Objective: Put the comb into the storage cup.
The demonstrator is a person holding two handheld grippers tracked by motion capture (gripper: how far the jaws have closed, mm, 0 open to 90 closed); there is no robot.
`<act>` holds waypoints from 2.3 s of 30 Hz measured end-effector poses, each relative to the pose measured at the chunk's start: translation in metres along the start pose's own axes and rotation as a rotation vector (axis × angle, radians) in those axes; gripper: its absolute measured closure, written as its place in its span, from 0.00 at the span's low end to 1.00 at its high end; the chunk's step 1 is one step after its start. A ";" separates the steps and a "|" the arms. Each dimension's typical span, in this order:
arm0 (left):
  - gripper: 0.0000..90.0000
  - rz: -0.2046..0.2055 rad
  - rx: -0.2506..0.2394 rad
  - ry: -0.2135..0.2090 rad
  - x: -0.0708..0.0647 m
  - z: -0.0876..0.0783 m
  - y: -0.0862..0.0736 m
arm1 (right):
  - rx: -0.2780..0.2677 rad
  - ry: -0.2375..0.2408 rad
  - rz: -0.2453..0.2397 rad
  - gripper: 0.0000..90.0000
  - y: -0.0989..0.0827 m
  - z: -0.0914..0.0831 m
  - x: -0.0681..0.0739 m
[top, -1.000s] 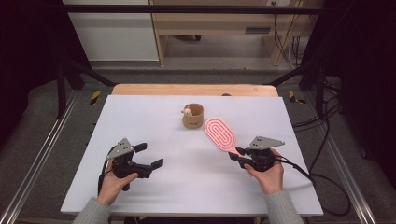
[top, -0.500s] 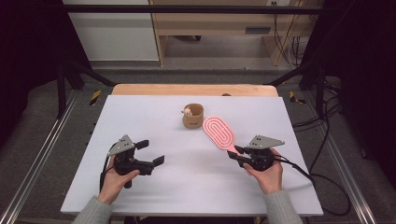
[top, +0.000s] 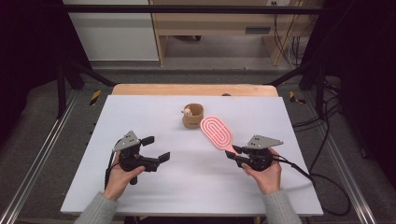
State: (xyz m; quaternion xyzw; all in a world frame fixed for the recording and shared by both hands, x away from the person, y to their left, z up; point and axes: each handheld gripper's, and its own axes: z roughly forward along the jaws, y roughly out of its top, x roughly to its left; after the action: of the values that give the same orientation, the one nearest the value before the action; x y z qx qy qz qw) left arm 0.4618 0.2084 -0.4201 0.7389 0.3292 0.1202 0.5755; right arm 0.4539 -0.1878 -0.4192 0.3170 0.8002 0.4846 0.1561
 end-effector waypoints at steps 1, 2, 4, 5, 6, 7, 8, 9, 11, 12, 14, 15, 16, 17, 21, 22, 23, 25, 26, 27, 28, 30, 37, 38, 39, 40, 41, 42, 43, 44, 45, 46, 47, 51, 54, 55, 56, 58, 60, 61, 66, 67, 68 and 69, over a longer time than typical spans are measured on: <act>0.03 0.000 -0.001 -0.003 -0.001 0.001 0.001 | 0.000 0.000 -0.001 0.77 0.000 0.000 0.000; 0.03 0.000 -0.002 -0.004 -0.002 0.002 0.001 | -0.001 0.001 -0.002 0.77 0.001 0.000 0.001; 0.03 0.000 -0.003 -0.010 -0.003 0.005 0.003 | -0.004 0.002 -0.004 0.77 0.001 0.000 0.001; 0.03 0.002 -0.001 -0.012 -0.004 0.006 0.003 | -0.005 0.002 -0.006 0.77 0.001 0.000 0.002; 0.03 0.001 -0.002 -0.014 -0.005 0.008 0.003 | -0.006 0.003 -0.007 0.77 0.001 0.000 0.002; 0.03 0.001 -0.002 -0.015 -0.005 0.009 0.003 | -0.009 0.002 -0.009 0.77 0.002 0.000 0.002; 0.03 -0.001 -0.002 -0.017 -0.006 0.010 0.003 | -0.010 0.003 -0.009 0.77 0.002 0.000 0.002; 0.03 0.000 -0.003 -0.019 -0.006 0.010 0.004 | -0.008 0.004 -0.010 0.77 0.002 0.000 0.003; 0.03 -0.004 -0.006 -0.021 -0.007 0.012 0.004 | -0.009 0.005 -0.009 0.77 0.002 0.001 0.003; 0.03 -0.005 -0.007 -0.022 -0.007 0.012 0.005 | -0.008 0.004 -0.010 0.77 0.002 0.001 0.003; 0.03 -0.013 -0.015 -0.024 -0.008 0.013 0.005 | -0.007 0.006 -0.008 0.77 0.001 0.001 0.003; 0.03 -0.014 -0.016 -0.025 -0.008 0.014 0.006 | -0.007 0.007 -0.008 0.77 0.001 0.001 0.003; 0.03 -0.013 -0.016 -0.023 -0.008 0.014 0.006 | -0.007 0.009 -0.008 0.77 0.001 0.001 0.004; 0.03 -0.015 -0.018 -0.024 -0.009 0.014 0.007 | -0.008 0.008 -0.008 0.77 0.001 0.001 0.004; 0.03 -0.021 -0.023 -0.029 -0.010 0.017 0.009 | -0.008 0.011 -0.007 0.77 0.001 0.002 0.004; 0.03 -0.021 -0.023 -0.030 -0.010 0.018 0.009 | -0.009 0.011 -0.007 0.77 0.001 0.002 0.004; 0.03 -0.024 -0.024 -0.031 -0.011 0.019 0.009 | -0.009 0.011 -0.007 0.77 0.001 0.002 0.004; 0.03 -0.028 -0.025 -0.034 -0.012 0.020 0.010 | -0.008 0.012 -0.007 0.77 0.001 0.002 0.004; 0.03 -0.029 -0.026 -0.034 -0.012 0.021 0.010 | -0.008 0.014 -0.007 0.77 0.001 0.002 0.004; 0.03 -0.030 -0.026 -0.036 -0.012 0.022 0.011 | -0.008 0.014 -0.007 0.77 0.001 0.002 0.004; 0.03 -0.033 -0.027 -0.038 -0.013 0.023 0.011 | -0.009 0.015 -0.006 0.77 0.001 0.002 0.004; 0.03 -0.036 -0.028 -0.041 -0.013 0.025 0.012 | -0.009 0.017 -0.007 0.77 0.001 0.002 0.004; 0.03 -0.044 -0.031 -0.055 -0.017 0.032 0.014 | -0.015 0.020 -0.003 0.77 0.002 0.002 0.005; 0.03 -0.044 -0.031 -0.055 -0.017 0.033 0.015 | -0.015 0.021 -0.003 0.77 0.002 0.002 0.005; 0.03 -0.044 -0.032 -0.056 -0.018 0.034 0.015 | -0.015 0.021 -0.003 0.77 0.002 0.002 0.005; 0.03 -0.048 -0.035 -0.058 -0.018 0.035 0.016 | -0.016 0.021 -0.003 0.77 0.002 0.002 0.005; 0.03 -0.049 -0.036 -0.062 -0.019 0.036 0.016 | -0.015 0.021 -0.003 0.77 0.002 0.002 0.005; 0.03 -0.051 -0.037 -0.064 -0.019 0.036 0.016 | -0.016 0.021 -0.002 0.77 0.002 0.002 0.005; 0.03 -0.053 -0.039 -0.067 -0.020 0.038 0.017 | -0.016 0.021 -0.003 0.77 0.002 0.002 0.005; 0.03 -0.054 -0.039 -0.068 -0.021 0.038 0.017 | -0.015 0.022 -0.004 0.77 0.002 0.002 0.005; 0.03 -0.055 -0.040 -0.070 -0.021 0.039 0.017 | -0.015 0.022 -0.004 0.77 0.002 0.002 0.005; 0.03 -0.057 -0.041 -0.072 -0.022 0.040 0.017 | -0.016 0.022 -0.003 0.77 0.002 0.002 0.006; 0.03 -0.059 -0.041 -0.074 -0.022 0.041 0.017 | -0.015 0.023 -0.004 0.77 0.002 0.002 0.006; 0.03 -0.066 -0.044 -0.081 -0.024 0.044 0.018 | -0.013 0.025 -0.005 0.77 0.001 0.003 0.006; 0.03 -0.068 -0.046 -0.084 -0.026 0.047 0.019 | -0.011 0.027 -0.006 0.77 0.001 0.004 0.006; 0.03 -0.068 -0.045 -0.085 -0.026 0.048 0.019 | -0.011 0.027 -0.006 0.77 0.001 0.004 0.006; 0.03 -0.068 -0.046 -0.086 -0.027 0.048 0.020 | -0.012 0.027 -0.007 0.77 0.001 0.004 0.006; 0.03 -0.067 -0.045 -0.087 -0.028 0.050 0.020 | -0.012 0.028 -0.007 0.77 0.001 0.003 0.006; 0.03 -0.069 -0.043 -0.091 -0.029 0.052 0.020 | -0.013 0.028 -0.006 0.77 0.001 0.003 0.006; 0.03 -0.069 -0.043 -0.091 -0.029 0.052 0.020 | -0.013 0.028 -0.005 0.77 0.001 0.003 0.007; 0.03 -0.081 -0.052 -0.089 -0.030 0.055 0.022 | -0.015 0.029 -0.004 0.77 0.001 0.004 0.007; 0.03 -0.084 -0.053 -0.090 -0.030 0.056 0.022 | -0.015 0.029 -0.004 0.77 0.001 0.004 0.007; 0.03 -0.087 -0.056 -0.088 -0.030 0.056 0.022 | -0.015 0.029 -0.004 0.77 0.001 0.004 0.007; 0.03 -0.090 -0.057 -0.088 -0.030 0.057 0.023 | -0.015 0.029 -0.003 0.77 0.001 0.004 0.007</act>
State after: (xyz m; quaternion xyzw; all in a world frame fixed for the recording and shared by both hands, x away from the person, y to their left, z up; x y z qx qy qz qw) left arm 0.4783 0.1428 -0.4106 0.7112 0.3328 0.0712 0.6150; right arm 0.4513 -0.1803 -0.4196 0.3075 0.7992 0.4949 0.1477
